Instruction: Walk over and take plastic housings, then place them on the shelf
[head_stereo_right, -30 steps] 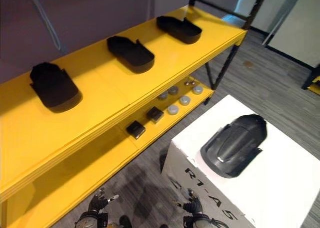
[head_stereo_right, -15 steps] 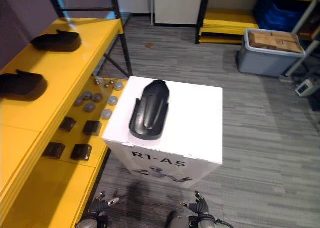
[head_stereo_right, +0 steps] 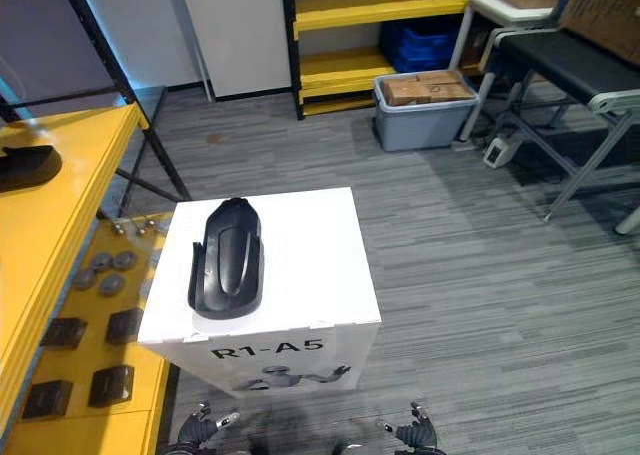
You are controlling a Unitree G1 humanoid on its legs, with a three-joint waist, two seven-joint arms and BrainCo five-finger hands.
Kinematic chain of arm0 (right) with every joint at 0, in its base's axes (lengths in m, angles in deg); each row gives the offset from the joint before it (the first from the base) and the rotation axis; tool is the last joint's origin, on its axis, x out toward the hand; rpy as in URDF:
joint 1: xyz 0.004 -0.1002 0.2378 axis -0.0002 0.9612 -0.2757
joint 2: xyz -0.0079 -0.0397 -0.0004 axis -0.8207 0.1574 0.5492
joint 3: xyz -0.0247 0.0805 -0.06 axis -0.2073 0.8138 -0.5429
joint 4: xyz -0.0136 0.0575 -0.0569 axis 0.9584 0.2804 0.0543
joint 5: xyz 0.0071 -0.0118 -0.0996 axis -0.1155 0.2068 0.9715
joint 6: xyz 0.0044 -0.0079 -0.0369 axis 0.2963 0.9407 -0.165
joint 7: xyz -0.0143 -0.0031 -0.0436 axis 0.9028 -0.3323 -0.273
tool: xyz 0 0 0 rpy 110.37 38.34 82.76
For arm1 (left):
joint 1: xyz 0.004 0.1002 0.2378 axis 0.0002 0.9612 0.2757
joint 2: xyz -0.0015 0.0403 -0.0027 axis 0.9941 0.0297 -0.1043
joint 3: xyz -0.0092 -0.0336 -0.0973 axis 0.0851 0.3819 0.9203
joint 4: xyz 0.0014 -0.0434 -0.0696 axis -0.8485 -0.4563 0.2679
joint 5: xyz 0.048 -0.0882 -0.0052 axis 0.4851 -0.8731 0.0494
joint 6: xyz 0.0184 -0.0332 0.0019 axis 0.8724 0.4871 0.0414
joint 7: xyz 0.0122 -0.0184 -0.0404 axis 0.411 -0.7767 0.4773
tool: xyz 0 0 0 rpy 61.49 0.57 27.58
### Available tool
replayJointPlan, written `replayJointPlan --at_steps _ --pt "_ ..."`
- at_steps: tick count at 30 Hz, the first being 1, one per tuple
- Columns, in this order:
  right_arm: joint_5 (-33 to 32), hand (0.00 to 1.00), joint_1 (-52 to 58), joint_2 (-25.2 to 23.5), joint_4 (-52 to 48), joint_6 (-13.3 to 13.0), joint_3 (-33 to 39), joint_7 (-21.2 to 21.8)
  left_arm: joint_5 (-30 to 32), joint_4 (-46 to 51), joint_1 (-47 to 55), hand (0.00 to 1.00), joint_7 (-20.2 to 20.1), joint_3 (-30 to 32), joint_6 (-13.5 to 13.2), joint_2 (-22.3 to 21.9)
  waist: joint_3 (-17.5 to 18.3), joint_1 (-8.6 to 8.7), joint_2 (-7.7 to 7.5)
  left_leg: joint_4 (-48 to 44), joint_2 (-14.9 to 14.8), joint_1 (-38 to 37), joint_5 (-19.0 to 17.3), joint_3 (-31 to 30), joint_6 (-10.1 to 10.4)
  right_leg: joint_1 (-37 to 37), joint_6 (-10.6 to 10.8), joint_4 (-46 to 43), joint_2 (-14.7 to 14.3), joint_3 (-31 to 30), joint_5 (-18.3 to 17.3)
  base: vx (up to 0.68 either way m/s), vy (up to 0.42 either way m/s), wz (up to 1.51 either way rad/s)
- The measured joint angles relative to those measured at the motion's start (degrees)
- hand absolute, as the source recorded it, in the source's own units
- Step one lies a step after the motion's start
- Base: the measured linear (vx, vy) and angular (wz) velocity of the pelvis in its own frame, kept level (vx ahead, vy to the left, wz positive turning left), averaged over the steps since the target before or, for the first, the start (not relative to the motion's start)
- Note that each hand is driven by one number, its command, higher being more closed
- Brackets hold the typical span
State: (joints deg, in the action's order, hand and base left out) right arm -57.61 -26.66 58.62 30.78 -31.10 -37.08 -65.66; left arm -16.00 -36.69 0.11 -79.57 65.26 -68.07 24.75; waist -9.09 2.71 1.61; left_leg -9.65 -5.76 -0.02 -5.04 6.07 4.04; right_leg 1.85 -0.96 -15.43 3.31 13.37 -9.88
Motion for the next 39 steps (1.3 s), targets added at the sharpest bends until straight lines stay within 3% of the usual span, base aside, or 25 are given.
replayJointPlan --at_steps 4,12,15,20,23,28,30,32,35,39 --pt "0.0 0.00 0.6 -0.3 0.1 0.0 0.8 0.1 0.0 -0.5 0.3 0.00 0.0 0.0 0.0 0.8 0.3 -0.12 -0.24 2.7 2.3 -2.5 0.5 0.1 -0.6 -1.9 1.1 0.4 2.0 0.0 -0.4 0.18 0.125 0.07" --pt "-3.0 0.00 -0.1 -1.1 -3.6 0.0 8.1 -0.3 -0.1 -1.3 1.4 0.00 0.2 1.8 0.0 2.0 1.0 -0.21 -0.49 6.5 2.5 -5.1 1.6 0.7 0.4 -3.9 1.9 3.2 1.7 -0.3 -0.1 0.08 0.013 -0.03" --pt "-4.5 0.00 1.5 0.7 -13.9 0.1 11.6 -0.9 -0.2 -0.9 2.5 0.00 0.1 3.5 0.0 2.2 1.5 -0.07 -0.60 7.8 2.2 -5.3 2.0 0.9 0.4 -3.7 2.0 4.1 1.2 -0.6 0.1 0.00 -0.021 -0.07" --pt "-5.0 0.00 3.3 8.6 -38.1 0.0 14.1 -0.6 -0.3 0.4 5.3 0.00 -0.1 4.7 -0.1 2.6 2.5 -0.07 -0.94 9.2 2.0 -5.1 2.7 1.6 -0.6 -3.0 1.9 5.6 0.4 -2.0 1.7 -0.04 0.007 -0.11" --pt "-4.8 0.00 3.1 12.4 -46.3 -0.3 14.1 0.1 -0.3 0.4 6.0 0.00 -0.2 4.7 -0.2 2.9 3.0 -0.04 -1.10 9.6 2.0 -4.6 2.9 1.5 -1.0 -3.0 1.9 7.1 0.1 -2.0 2.8 -0.07 0.025 -0.01" --pt "-4.7 0.00 -3.2 15.4 -56.3 -2.5 5.7 1.4 -0.6 0.4 6.9 0.00 -0.7 4.2 -1.6 3.9 3.5 -0.11 -1.93 10.5 2.2 -4.1 3.9 1.3 -1.5 -2.9 1.7 9.0 -0.3 -1.9 4.8 -0.09 0.025 0.00" --pt "-4.7 0.00 -10.3 15.7 -57.5 -3.9 -4.2 1.7 -0.6 0.4 6.9 0.00 -0.8 2.9 -1.8 4.3 3.5 -0.58 -1.96 10.7 2.4 -3.9 4.3 0.7 -1.7 -2.9 1.7 9.7 -0.2 -1.7 5.3 -0.09 0.025 0.07" --pt "-4.7 0.00 -13.2 15.4 -57.5 -4.3 -8.5 1.8 -0.6 0.4 6.8 0.00 -0.8 2.2 -1.9 4.6 3.5 -1.21 -1.97 10.9 2.4 -3.9 4.6 0.4 -1.8 -2.9 1.7 10.0 -0.2 -1.5 5.6 -0.07 0.019 0.09" --pt "-2.5 0.00 -19.5 11.4 -54.2 -4.7 -14.6 1.7 -0.6 0.3 6.9 0.00 -0.7 2.0 -1.9 4.5 3.5 -3.70 -2.01 11.4 2.6 -3.7 5.0 -0.3 -1.9 -2.9 1.8 10.4 -0.2 -0.7 5.7 -0.01 0.013 0.12" --pt "1.8 0.00 -24.4 7.2 -46.0 -3.8 -18.9 1.4 -0.6 0.3 7.0 0.00 -0.1 1.9 -1.7 4.5 3.5 -4.55 -2.04 11.5 2.8 -3.1 5.2 -1.5 -2.0 -3.7 1.9 11.4 -0.1 0.5 5.8 0.05 0.004 0.18"
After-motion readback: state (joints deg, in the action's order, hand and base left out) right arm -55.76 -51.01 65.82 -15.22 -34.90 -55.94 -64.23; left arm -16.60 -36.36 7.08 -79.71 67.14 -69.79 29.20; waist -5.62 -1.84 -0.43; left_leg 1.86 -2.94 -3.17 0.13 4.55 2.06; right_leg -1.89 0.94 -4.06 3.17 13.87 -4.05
